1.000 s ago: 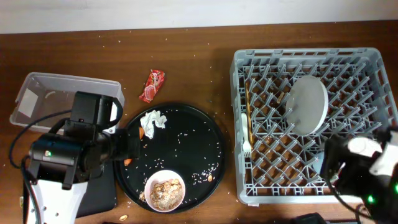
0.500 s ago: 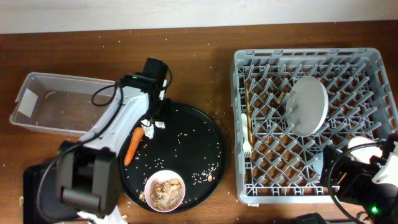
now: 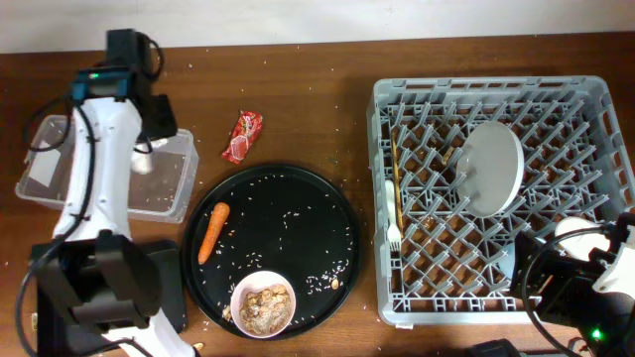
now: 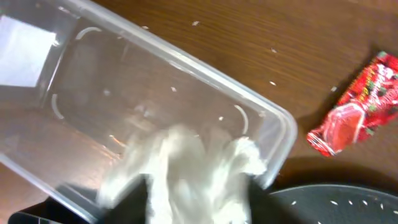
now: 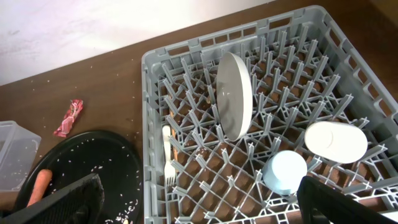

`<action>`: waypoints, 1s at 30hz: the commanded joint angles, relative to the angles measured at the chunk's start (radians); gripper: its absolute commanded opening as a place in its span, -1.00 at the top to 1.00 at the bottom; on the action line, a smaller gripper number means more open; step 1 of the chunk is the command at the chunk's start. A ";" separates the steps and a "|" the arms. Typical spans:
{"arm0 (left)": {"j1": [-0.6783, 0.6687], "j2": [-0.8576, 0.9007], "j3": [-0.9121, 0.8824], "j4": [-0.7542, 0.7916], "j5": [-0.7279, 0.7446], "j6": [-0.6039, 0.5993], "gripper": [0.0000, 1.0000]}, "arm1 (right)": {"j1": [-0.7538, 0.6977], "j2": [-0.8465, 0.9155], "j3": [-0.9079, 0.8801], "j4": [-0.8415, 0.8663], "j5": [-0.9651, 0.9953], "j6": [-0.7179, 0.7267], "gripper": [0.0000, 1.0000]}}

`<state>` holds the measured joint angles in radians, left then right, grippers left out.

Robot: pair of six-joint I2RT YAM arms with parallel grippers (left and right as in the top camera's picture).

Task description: Sort waste into correct bins and load items into the dishwasher rack

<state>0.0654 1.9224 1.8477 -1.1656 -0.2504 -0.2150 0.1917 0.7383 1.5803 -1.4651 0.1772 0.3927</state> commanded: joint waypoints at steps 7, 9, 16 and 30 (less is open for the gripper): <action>-0.246 0.119 0.004 0.307 0.119 0.349 -0.79 | 0.005 -0.003 0.002 0.002 -0.002 0.004 -0.97; -0.306 0.282 0.004 0.421 0.070 0.348 -0.62 | 0.005 -0.003 0.002 0.002 -0.002 0.004 -0.97; -0.297 0.434 0.000 0.416 0.066 0.336 -0.12 | 0.005 -0.003 0.002 0.002 -0.002 0.004 -0.97; -0.253 0.060 0.041 0.109 0.092 0.131 0.99 | 0.005 -0.003 0.002 0.002 -0.002 0.004 -0.97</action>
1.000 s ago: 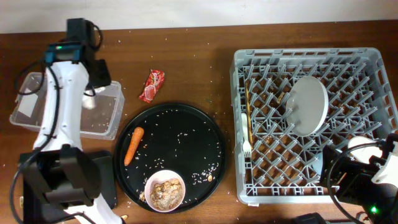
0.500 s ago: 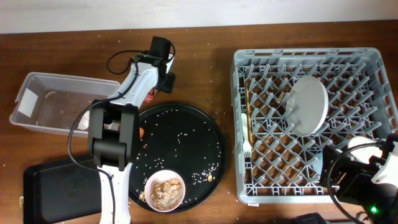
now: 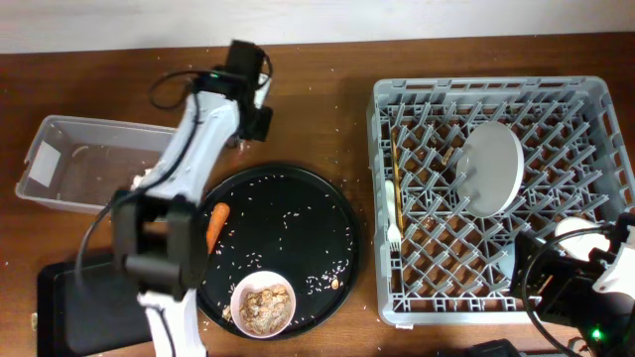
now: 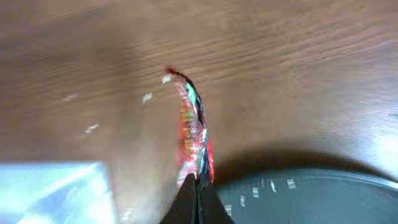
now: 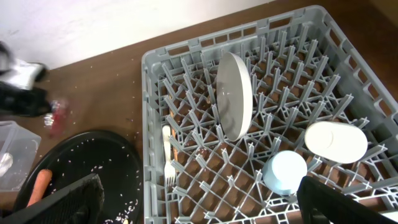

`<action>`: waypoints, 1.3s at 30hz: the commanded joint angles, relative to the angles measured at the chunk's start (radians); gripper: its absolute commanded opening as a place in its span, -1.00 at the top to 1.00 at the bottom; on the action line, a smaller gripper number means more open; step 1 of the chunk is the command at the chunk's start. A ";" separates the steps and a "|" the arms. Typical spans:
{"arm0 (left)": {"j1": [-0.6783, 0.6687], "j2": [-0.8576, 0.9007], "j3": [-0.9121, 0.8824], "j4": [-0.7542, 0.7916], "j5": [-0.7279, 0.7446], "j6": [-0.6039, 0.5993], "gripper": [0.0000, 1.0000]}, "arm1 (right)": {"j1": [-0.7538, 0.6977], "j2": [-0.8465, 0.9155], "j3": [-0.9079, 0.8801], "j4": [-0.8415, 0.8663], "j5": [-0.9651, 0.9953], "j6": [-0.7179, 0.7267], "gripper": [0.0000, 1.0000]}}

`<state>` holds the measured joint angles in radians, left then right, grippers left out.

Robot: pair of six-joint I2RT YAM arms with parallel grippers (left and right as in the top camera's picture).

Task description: Sort waste into correct bins and load items into the dishwasher rack

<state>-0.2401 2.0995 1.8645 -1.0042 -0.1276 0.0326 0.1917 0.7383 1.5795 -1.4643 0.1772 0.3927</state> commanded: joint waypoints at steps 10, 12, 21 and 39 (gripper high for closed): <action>0.327 -0.280 0.065 -0.346 -0.026 -0.331 -0.33 | 0.005 -0.003 0.003 0.001 -0.002 0.004 -0.97; 0.297 -0.373 0.064 -0.418 -0.002 -0.330 -0.64 | 0.005 -0.003 0.003 0.001 -0.002 0.004 -0.97; -0.033 -0.387 -0.788 0.071 -0.054 -0.294 -0.43 | 0.005 -0.003 0.003 0.001 -0.002 0.004 -0.97; 0.056 -0.532 -0.580 -0.243 -0.053 -0.393 1.00 | 0.005 -0.003 0.003 0.001 -0.002 0.004 -0.98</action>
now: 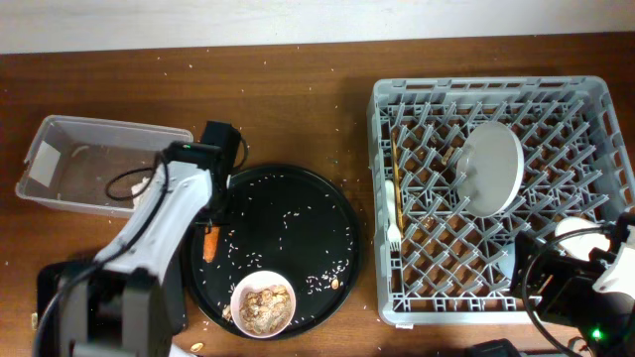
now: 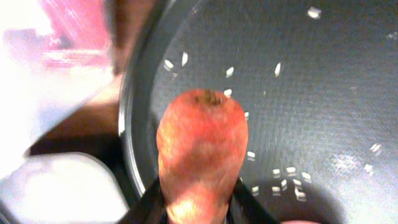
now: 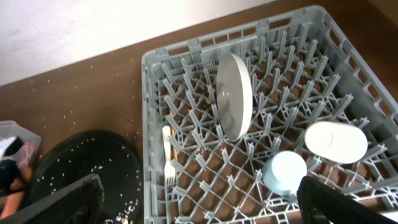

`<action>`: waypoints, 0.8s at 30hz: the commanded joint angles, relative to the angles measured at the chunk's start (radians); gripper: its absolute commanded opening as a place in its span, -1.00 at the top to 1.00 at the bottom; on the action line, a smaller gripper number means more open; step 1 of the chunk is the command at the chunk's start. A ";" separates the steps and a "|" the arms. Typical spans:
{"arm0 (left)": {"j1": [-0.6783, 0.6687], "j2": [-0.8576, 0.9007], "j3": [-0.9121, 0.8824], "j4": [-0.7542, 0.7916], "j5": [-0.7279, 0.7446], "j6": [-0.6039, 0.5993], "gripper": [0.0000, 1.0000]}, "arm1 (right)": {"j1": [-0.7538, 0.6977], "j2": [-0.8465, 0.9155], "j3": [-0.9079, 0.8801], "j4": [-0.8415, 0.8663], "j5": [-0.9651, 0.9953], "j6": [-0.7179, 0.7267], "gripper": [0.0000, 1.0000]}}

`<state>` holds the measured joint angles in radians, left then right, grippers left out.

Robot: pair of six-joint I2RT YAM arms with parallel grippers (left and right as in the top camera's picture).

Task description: Sort waste into correct bins and load items into the dishwasher rack

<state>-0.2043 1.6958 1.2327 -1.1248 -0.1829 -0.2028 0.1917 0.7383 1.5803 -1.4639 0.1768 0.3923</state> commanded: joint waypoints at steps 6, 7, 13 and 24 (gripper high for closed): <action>0.403 -0.386 -0.268 -0.082 0.005 -0.415 0.99 | 0.005 -0.003 0.002 0.001 -0.001 0.005 -0.97; 0.542 -0.395 -0.346 0.010 0.050 -0.415 0.99 | 0.005 -0.003 0.002 0.001 -0.001 0.005 -0.97; 0.761 -0.410 -0.295 0.023 0.255 -0.314 -0.88 | 0.005 -0.003 0.002 0.001 -0.001 0.004 -0.97; -0.712 -0.295 -0.392 0.159 0.195 -0.279 0.31 | 0.005 -0.003 0.002 0.001 -0.001 0.004 -0.97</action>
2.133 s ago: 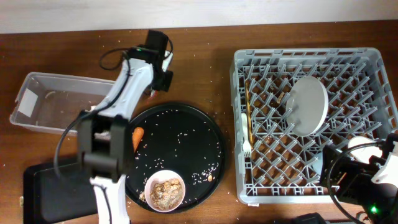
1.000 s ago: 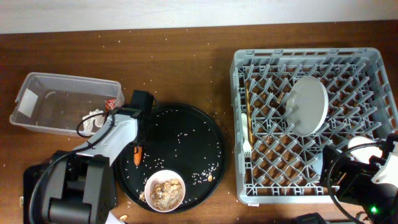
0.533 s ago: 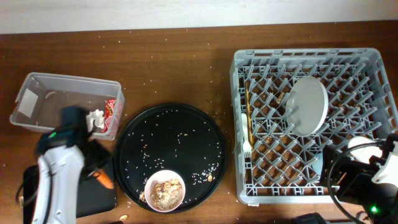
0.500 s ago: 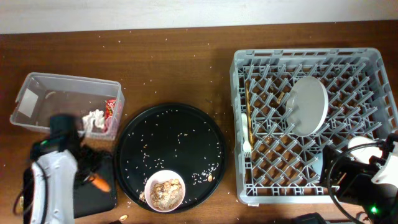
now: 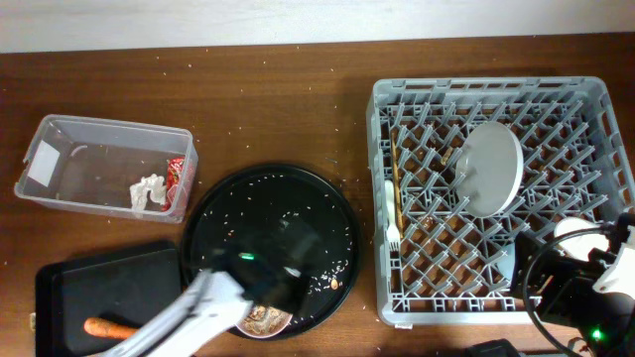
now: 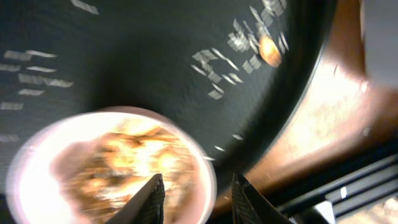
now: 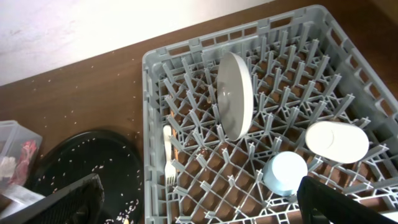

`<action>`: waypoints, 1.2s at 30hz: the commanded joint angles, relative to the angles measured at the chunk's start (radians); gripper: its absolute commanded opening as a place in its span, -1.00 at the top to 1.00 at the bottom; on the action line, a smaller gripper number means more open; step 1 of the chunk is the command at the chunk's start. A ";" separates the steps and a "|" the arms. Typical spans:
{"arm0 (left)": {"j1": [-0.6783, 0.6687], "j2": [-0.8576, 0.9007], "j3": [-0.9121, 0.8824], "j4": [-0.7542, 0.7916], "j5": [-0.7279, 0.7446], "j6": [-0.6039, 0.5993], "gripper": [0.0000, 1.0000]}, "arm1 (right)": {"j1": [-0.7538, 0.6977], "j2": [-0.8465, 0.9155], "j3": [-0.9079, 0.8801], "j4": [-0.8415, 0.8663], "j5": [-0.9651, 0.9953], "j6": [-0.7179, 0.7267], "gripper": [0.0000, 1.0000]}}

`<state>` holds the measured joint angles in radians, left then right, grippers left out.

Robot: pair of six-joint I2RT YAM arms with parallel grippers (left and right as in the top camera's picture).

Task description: Sort waste into correct bins and load items into the dishwasher rack

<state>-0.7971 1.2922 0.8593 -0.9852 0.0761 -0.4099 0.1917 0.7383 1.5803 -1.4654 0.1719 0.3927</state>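
Observation:
A white bowl of food scraps (image 6: 106,162) stands on the round black tray (image 5: 298,203), near its front edge. My left gripper (image 6: 198,200) is open at the bowl: one finger over the food, the other outside the rim. The overhead view blurs that arm. In the flat black bin (image 5: 60,288) at the lower left lies a carrot (image 5: 104,327). The clear bin (image 5: 60,149) holds a white tissue (image 5: 147,190) and a red wrapper (image 5: 177,176). My right gripper (image 7: 200,182) hangs open and empty over the front of the grey dishwasher rack (image 5: 382,198).
The rack holds an upright white plate (image 5: 489,169), a fork (image 5: 392,233) with chopsticks at its left side, a pale blue cup (image 7: 284,172) and a white cup (image 7: 336,142). Rice grains are strewn over the round tray and the wooden table.
My left gripper was shut on the carrot over the round tray's left edge. Now the carrot lies in the flat black bin and the gripper is open at the bowl of scraps.
First my left gripper held the tissue over the clear bin, with the wrapper on the table and the carrot on the tray. Then it was shut on the wrapper, later on the carrot. Tissue and wrapper now lie in the clear bin, the carrot in the black bin. The right arm stayed still.

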 commanded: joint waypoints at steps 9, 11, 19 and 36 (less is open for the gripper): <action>-0.201 0.278 -0.001 0.083 -0.238 -0.129 0.99 | 0.005 -0.003 0.002 0.002 0.004 0.004 -0.97; -0.132 0.243 0.089 -0.001 -0.265 -0.129 0.99 | 0.005 -0.003 0.002 0.002 0.004 0.004 -0.97; 1.014 -0.182 0.181 -0.190 0.375 0.244 1.00 | 0.005 -0.003 0.002 0.002 0.004 0.004 -0.97; 1.818 -0.046 -0.172 -0.230 1.450 0.942 1.00 | 0.005 -0.003 0.002 0.002 0.004 0.004 -0.97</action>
<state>1.0122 1.2457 0.6907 -1.2304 1.5112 0.5022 0.1917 0.7383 1.5803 -1.4654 0.1734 0.3927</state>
